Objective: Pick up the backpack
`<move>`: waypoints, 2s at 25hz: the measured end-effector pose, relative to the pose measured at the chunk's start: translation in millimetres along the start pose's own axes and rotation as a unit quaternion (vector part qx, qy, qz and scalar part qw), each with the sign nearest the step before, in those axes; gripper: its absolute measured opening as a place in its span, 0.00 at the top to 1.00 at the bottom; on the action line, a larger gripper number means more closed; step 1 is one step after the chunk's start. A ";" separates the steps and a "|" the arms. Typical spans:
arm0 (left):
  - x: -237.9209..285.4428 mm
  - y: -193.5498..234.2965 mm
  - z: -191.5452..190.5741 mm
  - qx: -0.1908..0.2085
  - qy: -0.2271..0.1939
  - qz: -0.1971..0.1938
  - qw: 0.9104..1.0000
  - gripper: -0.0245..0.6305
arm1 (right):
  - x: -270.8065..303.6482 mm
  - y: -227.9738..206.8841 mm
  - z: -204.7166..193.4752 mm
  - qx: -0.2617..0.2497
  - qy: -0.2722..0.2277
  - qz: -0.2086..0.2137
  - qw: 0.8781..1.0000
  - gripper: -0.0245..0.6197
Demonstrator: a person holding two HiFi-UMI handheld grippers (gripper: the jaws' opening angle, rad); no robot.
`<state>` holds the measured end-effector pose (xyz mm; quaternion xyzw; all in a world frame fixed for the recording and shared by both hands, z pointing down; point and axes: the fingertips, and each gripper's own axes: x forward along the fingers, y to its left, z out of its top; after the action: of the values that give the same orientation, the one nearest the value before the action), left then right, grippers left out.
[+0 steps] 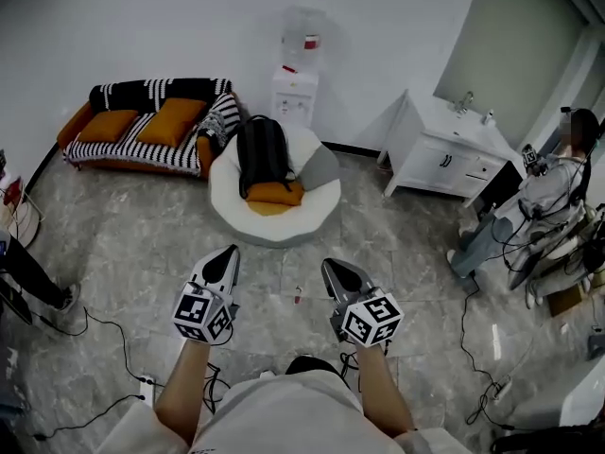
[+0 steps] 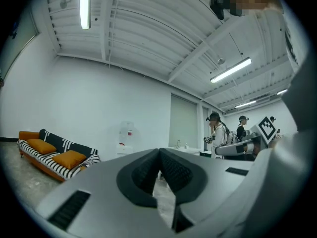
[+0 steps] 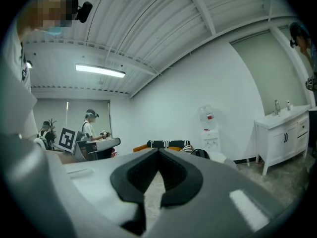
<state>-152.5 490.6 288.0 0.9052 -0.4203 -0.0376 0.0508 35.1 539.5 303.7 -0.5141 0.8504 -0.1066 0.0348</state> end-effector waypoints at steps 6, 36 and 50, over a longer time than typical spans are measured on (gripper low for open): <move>9.1 -7.3 -8.2 0.005 0.011 -0.003 1.000 0.96 | 6.1 -5.4 -7.8 0.005 0.013 0.009 1.000 0.96; 200.2 80.9 -15.3 0.002 0.027 0.099 0.995 0.96 | 189.8 -180.1 25.7 0.024 0.021 0.102 0.994 0.96; 259.1 88.5 -30.0 0.003 0.050 0.111 0.993 0.96 | 223.0 -238.4 21.2 0.040 0.034 0.110 0.993 0.96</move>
<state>-49.4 237.4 322.1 0.8537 -0.5154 0.0149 0.0729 140.7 232.8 346.0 -0.4118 0.8974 -0.1536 0.0385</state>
